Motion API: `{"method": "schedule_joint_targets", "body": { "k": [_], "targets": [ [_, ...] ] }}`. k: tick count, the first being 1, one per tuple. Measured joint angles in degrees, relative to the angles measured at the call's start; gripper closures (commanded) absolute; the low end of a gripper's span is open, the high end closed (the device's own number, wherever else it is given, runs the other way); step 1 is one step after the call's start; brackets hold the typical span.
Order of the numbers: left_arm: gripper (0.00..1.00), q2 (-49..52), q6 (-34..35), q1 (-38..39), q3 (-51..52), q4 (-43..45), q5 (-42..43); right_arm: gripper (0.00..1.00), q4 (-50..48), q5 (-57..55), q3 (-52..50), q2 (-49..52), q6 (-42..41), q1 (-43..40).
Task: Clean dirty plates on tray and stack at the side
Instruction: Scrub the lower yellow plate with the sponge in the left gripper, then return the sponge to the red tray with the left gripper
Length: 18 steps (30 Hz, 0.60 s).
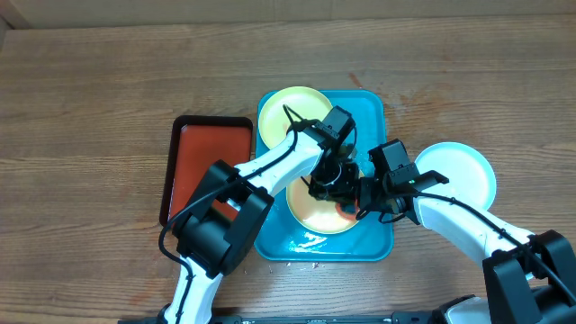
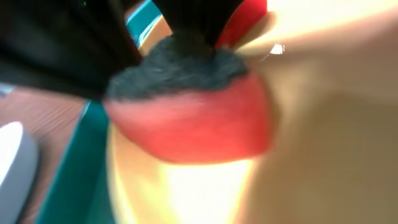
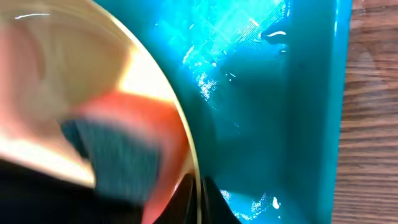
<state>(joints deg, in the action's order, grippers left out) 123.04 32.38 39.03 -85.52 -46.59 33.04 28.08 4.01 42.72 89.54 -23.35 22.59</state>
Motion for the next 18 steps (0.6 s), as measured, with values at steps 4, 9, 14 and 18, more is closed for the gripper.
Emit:
{"method": "schedule_joint_targets", "body": {
  "k": [4,9,14,18],
  "targets": [
    [0.96,0.0,0.3,-0.7,0.0,-8.1,-1.2,0.96,0.0,0.0,0.0,0.0,0.0,0.0],
    [0.95,-0.3,2.3,-2.0,-0.2,-14.9,-8.1,0.96,0.0,0.2,0.0,0.0,0.0,0.0],
    [0.96,-2.5,4.5,-2.8,-0.2,-19.0,-18.9,0.96,0.0,0.2,0.0,0.0,0.0,0.0],
    [0.96,-5.2,6.1,-4.0,-0.1,-19.1,-27.3,0.96,0.0,0.3,0.0,0.0,0.0,0.0]
  ]
}}
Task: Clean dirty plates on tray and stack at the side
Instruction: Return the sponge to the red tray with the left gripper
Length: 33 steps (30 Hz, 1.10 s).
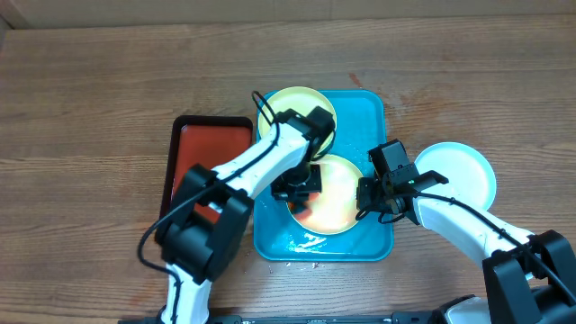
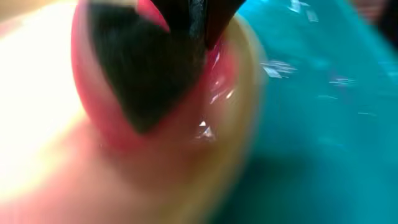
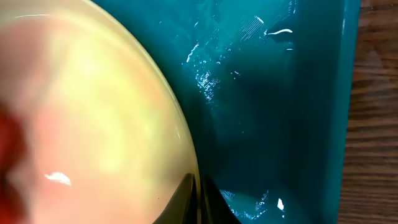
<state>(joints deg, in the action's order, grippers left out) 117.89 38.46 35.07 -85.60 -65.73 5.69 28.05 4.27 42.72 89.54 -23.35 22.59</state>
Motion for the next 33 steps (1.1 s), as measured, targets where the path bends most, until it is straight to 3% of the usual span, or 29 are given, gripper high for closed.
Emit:
{"method": "schedule_joint_targets", "body": {
  "k": [5,11,17,24,31,32,33],
  "targets": [
    [0.96,-6.6,0.6,-0.5,0.3,0.3,-3.4,0.96,0.0,0.0,0.0,0.0,0.0,0.0],
    [0.96,-21.1,0.1,-1.9,0.3,-4.6,-4.6,0.96,0.0,0.0,0.0,0.0,0.0,0.0],
    [0.96,-30.8,-0.2,-11.9,0.4,-12.3,-13.8,0.96,0.0,0.0,0.0,0.0,0.0,0.0],
    [0.96,-29.9,-6.6,-25.3,14.8,4.1,-15.3,0.96,-0.1,0.0,0.0,0.0,0.0,0.0],
    [0.96,-23.8,-11.7,-30.1,28.3,15.9,-10.6,0.96,-0.2,0.0,0.0,0.0,0.0,0.0],
    [0.94,-23.2,-12.0,-30.1,28.5,16.2,-10.1,0.96,-0.2,0.0,0.0,0.0,0.0,0.0],
    [0.87,-23.0,-12.2,-30.1,28.5,16.4,-9.7,0.96,-0.2,0.0,0.0,0.0,0.0,0.0]
  ]
}}
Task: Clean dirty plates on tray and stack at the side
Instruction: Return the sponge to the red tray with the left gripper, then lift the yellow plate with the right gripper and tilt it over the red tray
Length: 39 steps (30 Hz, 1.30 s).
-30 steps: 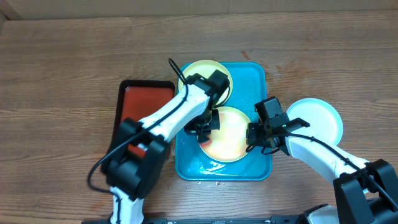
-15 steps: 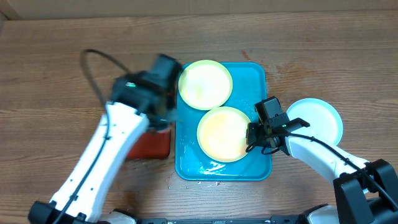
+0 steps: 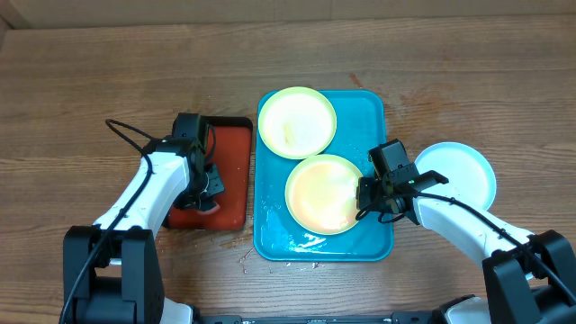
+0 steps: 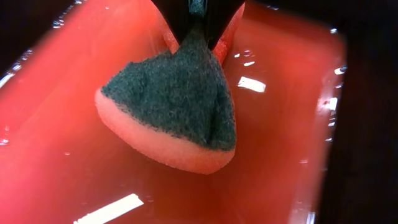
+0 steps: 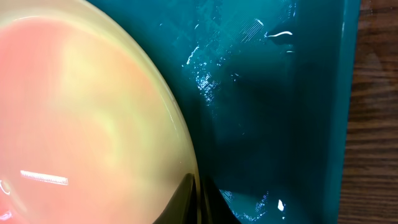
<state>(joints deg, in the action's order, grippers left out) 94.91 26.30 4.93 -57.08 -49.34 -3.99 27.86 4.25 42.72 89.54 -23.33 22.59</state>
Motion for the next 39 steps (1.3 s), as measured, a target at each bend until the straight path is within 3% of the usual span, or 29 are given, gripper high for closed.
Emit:
{"method": "schedule_joint_targets", "body": {
  "k": [3,7,12,19,26,35,39],
  "targets": [
    [0.56,0.0,-1.1,0.0,-1.1,-2.2,1.4,0.96,0.7,0.0,0.3,0.0,0.0,0.0],
    [0.43,-1.0,-1.3,-0.1,-7.3,-11.1,2.6,0.96,13.9,-1.3,6.5,0.0,0.2,0.1],
    [0.0,-6.7,-1.2,-1.4,-18.2,-20.1,3.4,0.96,25.8,-3.7,20.9,0.1,3.1,1.6],
    [0.0,-15.3,-1.3,-4.5,-30.5,-27.7,3.6,0.96,26.5,-9.0,36.3,0.0,7.4,8.6],
    [0.0,-19.8,-1.3,-5.7,-35.4,-31.3,3.7,0.96,14.3,-14.7,37.0,1.0,8.4,17.9],
    [0.0,-23.7,-1.3,-5.7,-36.1,-33.7,4.6,0.96,4.4,-20.9,37.3,14.4,8.4,27.4],
    [0.0,-23.6,-1.3,-5.7,-36.1,-34.8,4.7,0.96,0.9,-28.5,37.2,15.1,8.4,30.8]
  ]
}}
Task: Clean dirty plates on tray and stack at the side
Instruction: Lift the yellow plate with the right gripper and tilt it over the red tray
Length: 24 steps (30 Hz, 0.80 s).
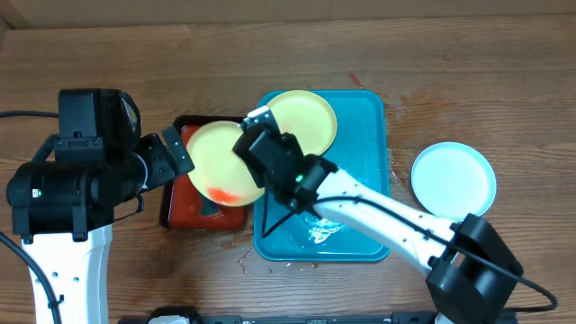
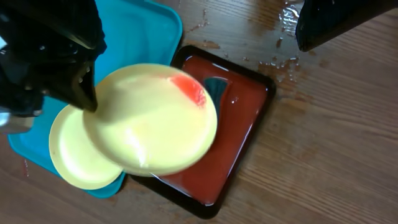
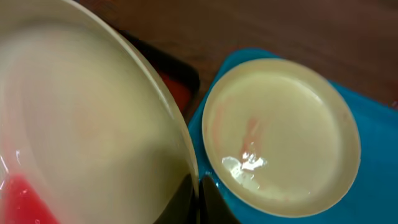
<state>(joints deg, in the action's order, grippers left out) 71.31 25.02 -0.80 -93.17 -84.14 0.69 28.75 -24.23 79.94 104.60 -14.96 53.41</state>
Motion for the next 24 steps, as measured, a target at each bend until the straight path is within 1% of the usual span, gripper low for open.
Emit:
{"method": "schedule_joint_targets", "body": {
  "k": [8,10,12,16,20,24],
  "targets": [
    [0.0,0.2,0.0,0.0,0.0,0.0,0.0,0.96,-2.9,-20.8,0.0,-0.4,0.8,7.2],
    [0.01,0.2,0.0,0.0,0.0,0.0,0.0,0.96,-4.7,-24.7,0.0,-0.4,2.2,8.7],
    [0.0,0.4,0.0,0.0,0.0,0.0,0.0,0.96,-7.9,-29.6,0.0,-0.5,5.6,11.2],
    [0.0,0.5,0.0,0.0,0.0,0.1,0.0,0.96,-10.8,-32.9,0.0,-0.6,8.8,13.2],
    [0.0,0.5,0.0,0.0,0.0,0.1,0.0,0.96,-12.3,-34.1,0.0,-0.6,10.8,13.4],
    [0.0,0.5,0.0,0.0,0.0,0.1,0.0,0.96,-16.4,-34.8,0.0,-0.6,16.2,13.4]
  ]
}}
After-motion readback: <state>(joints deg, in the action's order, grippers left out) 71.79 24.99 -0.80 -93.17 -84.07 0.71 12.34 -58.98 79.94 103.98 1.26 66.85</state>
